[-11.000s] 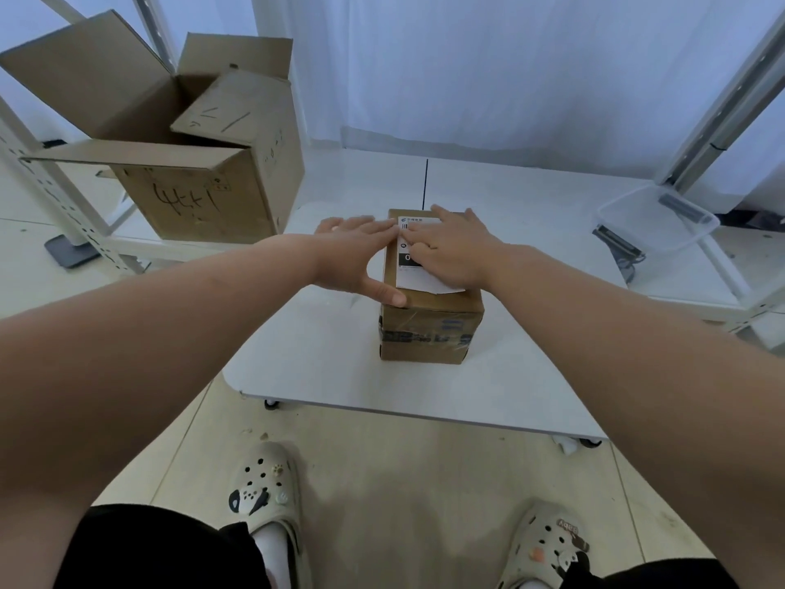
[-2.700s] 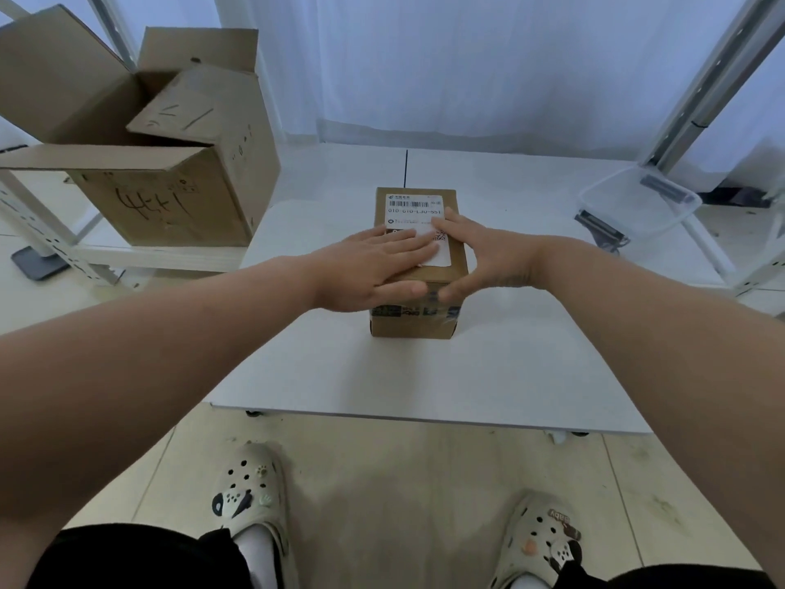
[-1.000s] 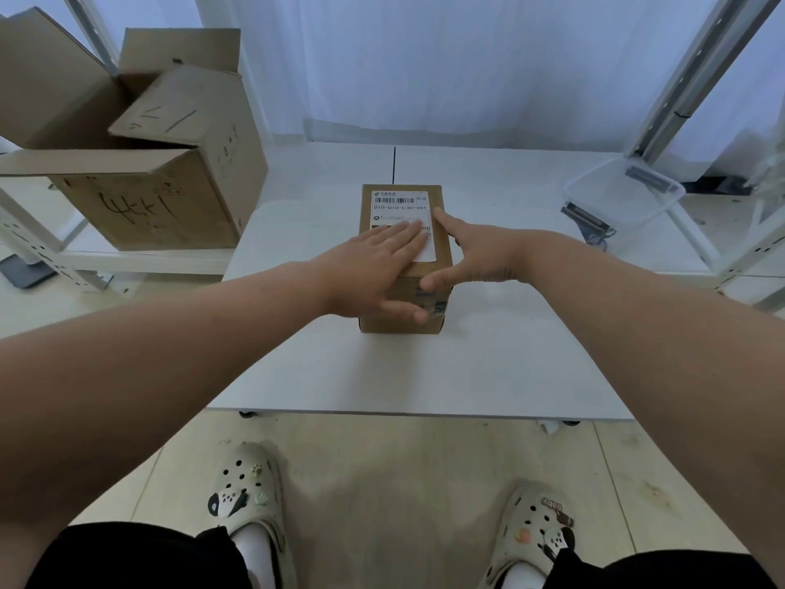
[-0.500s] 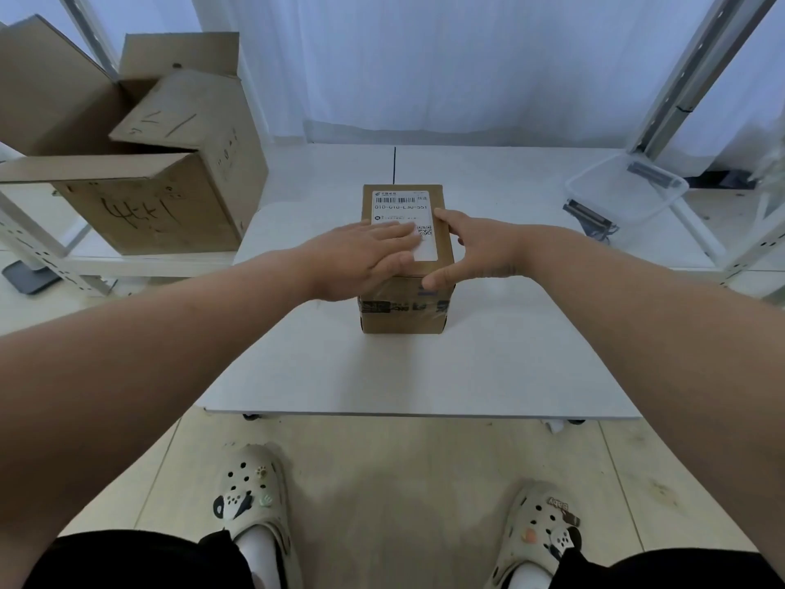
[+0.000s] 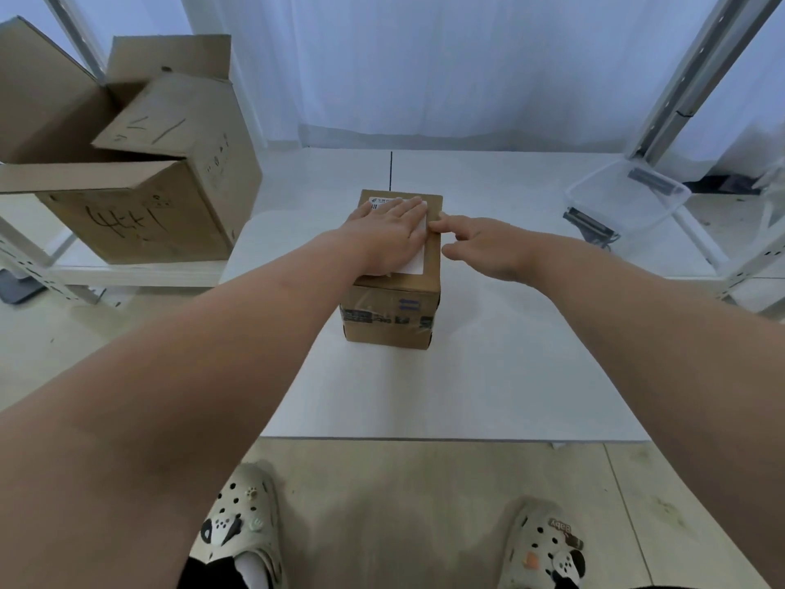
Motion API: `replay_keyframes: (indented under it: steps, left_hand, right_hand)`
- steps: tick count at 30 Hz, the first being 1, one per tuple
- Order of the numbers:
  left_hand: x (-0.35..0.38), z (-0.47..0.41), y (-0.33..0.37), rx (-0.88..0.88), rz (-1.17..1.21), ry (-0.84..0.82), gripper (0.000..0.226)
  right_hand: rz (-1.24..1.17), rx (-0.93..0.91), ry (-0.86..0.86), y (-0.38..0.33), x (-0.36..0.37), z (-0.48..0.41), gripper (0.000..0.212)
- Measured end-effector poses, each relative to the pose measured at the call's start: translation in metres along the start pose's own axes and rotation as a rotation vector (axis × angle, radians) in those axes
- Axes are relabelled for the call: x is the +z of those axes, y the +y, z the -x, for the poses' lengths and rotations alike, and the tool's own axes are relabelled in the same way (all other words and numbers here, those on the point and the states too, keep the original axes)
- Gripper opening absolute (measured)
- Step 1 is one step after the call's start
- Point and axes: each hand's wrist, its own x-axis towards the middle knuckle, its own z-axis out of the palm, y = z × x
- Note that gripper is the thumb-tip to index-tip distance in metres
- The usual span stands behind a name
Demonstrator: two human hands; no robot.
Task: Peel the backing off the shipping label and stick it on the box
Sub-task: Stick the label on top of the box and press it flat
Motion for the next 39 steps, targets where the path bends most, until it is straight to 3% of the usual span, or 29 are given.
replay_keyframes:
  steps: [5, 11, 16, 20, 23, 26, 29, 34, 39]
  left_hand:
    - [-0.004, -0.01, -0.004, -0.011, -0.008, 0.006, 0.052]
    - [-0.012, 0.01, -0.044, -0.166, -0.112, -0.034, 0.055]
    - [-0.001, 0.033, -0.04, -0.018, -0.158, -0.049, 0.057]
    - [-0.005, 0.051, -0.052, -0.019, -0.124, -0.115, 0.066]
    - [-0.008, 0.059, -0.054, -0.01, -0.107, -0.14, 0.071]
    - [-0.006, 0.062, -0.057, -0.003, 0.095, -0.027, 0.06]
    - [-0.007, 0.06, -0.06, -0.127, 0.311, 0.136, 0.049]
    - [0.001, 0.055, -0.062, -0.178, 0.619, -0.025, 0.056]
    - [-0.006, 0.06, -0.065, -0.149, 0.73, -0.172, 0.069]
  right_hand:
    - [0.138, -0.023, 0.089, -0.006, 0.002, 0.003, 0.041]
    - [0.384, 0.003, 0.164, -0.018, 0.006, 0.002, 0.038]
    - [0.475, 0.029, 0.22, -0.024, 0.008, -0.007, 0.036]
    - [0.632, 0.02, 0.233, -0.03, 0.01, -0.008, 0.025]
    - [0.691, 0.014, 0.254, -0.037, 0.014, -0.009, 0.031]
    - [0.779, -0.04, 0.345, -0.041, 0.02, -0.011, 0.045]
    - [0.749, -0.13, 0.389, -0.041, 0.027, -0.015, 0.046]
    - [0.491, -0.061, 0.164, -0.041, 0.041, -0.029, 0.051]
    - [0.443, 0.049, 0.101, -0.033, 0.035, -0.032, 0.058]
